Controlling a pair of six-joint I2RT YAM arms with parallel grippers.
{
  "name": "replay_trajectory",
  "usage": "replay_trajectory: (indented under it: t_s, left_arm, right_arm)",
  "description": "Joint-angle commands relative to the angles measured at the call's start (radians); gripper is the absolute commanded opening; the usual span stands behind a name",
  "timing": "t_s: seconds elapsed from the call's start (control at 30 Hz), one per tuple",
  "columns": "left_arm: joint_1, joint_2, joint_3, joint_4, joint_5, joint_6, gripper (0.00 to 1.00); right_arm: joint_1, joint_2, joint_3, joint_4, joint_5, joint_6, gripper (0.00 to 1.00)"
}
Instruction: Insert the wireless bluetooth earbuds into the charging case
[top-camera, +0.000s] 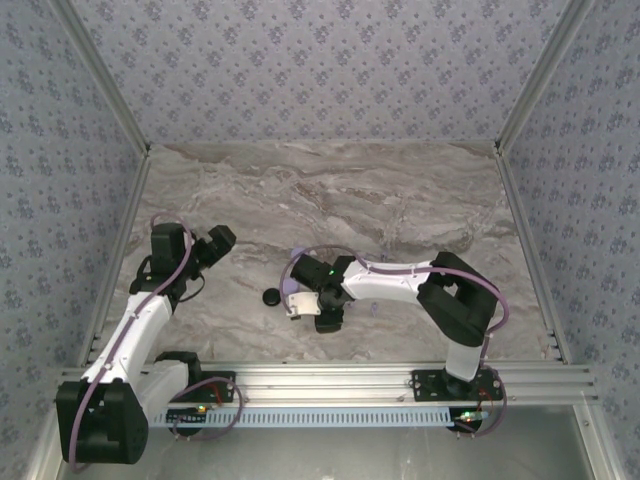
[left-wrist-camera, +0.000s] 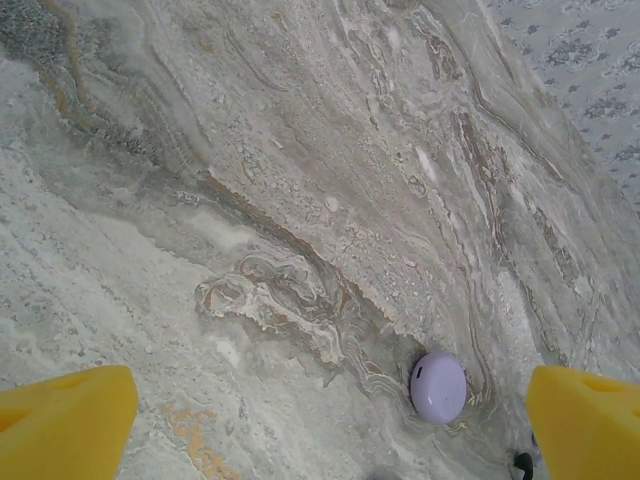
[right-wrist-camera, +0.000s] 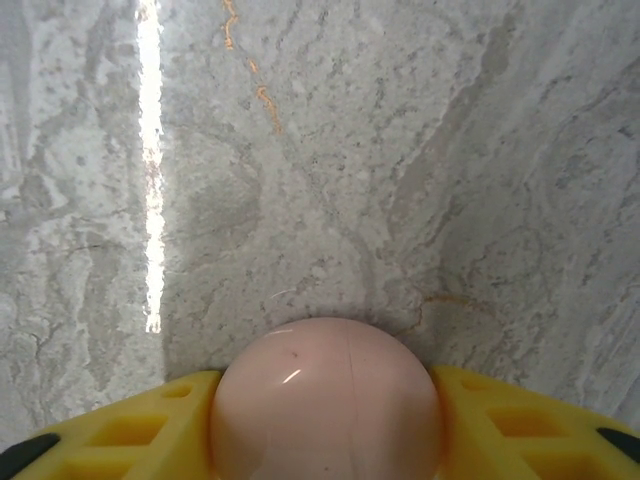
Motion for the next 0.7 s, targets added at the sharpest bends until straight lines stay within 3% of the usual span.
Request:
replay_trajectory:
  t_s: [0.0, 0.4, 0.67]
  left_arm:
    - [-0.004, -0.015, 0.035, -0.009, 0.043, 0.033, 0.99]
    - [-0.064, 0.006, 0.132, 0.01, 0.427, 0.098, 0.98]
    - [-0.224, 0.028, 0.197, 0.075, 0.563, 0.114, 0.93]
  right_arm:
    - [-0.028, -0.001, -0.004, 0.039, 0.075, 0.0, 0.48]
    - [-0.171, -0.354, -0.082, 0.158, -0.012, 0.078, 0.46]
    - [-0.28, -0.571, -0.11, 0.264, -0.102, 0.098, 0.46]
